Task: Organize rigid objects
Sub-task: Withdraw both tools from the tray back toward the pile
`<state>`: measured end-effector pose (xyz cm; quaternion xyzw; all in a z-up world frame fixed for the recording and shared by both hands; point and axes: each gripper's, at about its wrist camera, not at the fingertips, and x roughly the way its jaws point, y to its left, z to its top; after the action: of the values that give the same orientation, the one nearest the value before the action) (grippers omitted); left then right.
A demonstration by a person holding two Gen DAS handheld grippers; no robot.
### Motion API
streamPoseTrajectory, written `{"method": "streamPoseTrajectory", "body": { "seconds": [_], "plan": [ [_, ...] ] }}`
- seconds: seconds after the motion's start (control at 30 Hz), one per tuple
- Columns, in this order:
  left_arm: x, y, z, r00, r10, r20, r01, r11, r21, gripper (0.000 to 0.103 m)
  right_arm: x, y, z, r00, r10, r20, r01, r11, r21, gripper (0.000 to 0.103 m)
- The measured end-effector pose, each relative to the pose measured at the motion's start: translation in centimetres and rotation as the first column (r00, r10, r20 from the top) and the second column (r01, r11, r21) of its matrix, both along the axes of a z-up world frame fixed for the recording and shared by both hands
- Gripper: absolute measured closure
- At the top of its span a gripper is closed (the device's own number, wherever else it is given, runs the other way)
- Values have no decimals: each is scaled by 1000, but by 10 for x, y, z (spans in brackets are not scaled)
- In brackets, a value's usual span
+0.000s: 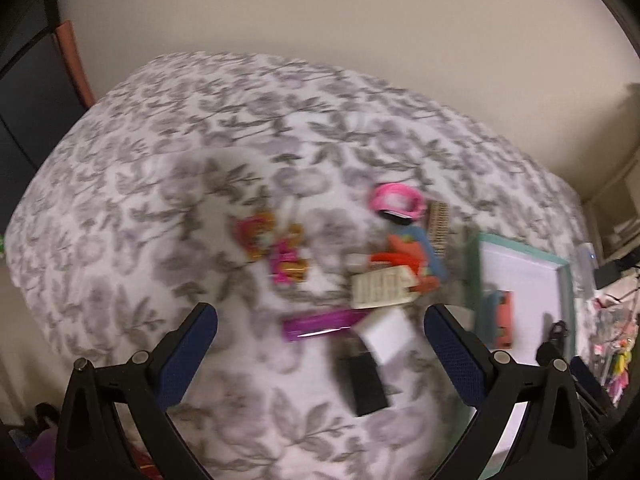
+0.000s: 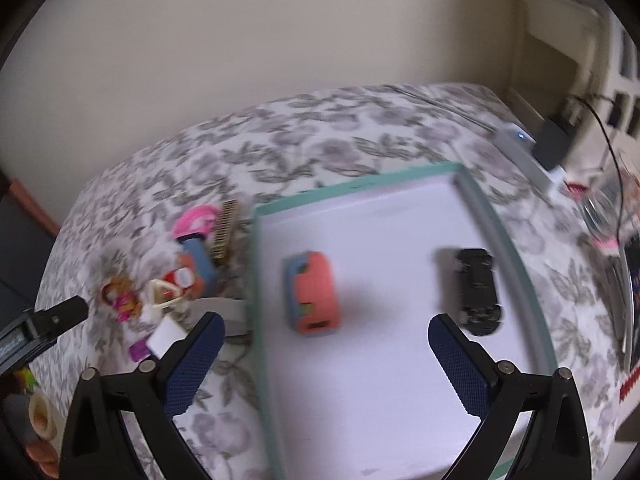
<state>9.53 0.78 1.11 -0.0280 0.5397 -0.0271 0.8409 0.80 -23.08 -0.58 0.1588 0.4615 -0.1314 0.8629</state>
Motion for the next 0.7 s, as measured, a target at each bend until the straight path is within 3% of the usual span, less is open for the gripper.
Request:
{"method": "streamPoseTrajectory", "body": {
  "seconds": [0.17, 0.37, 0.7],
  "plan": [
    [5, 28, -9, 996, 61, -57, -60, 998, 21, 0, 12, 30, -7, 997, 81, -17, -81, 996, 41, 1],
    [13, 55, -30, 982, 128, -142, -130, 991, -8, 0, 24, 69, -20, 982, 182, -50, -179, 982, 62, 2],
    [22, 90, -52, 957, 199, -211, -200, 980, 17, 0, 38, 119, -53, 947, 292, -134, -282, 956, 85, 7]
  ]
}}
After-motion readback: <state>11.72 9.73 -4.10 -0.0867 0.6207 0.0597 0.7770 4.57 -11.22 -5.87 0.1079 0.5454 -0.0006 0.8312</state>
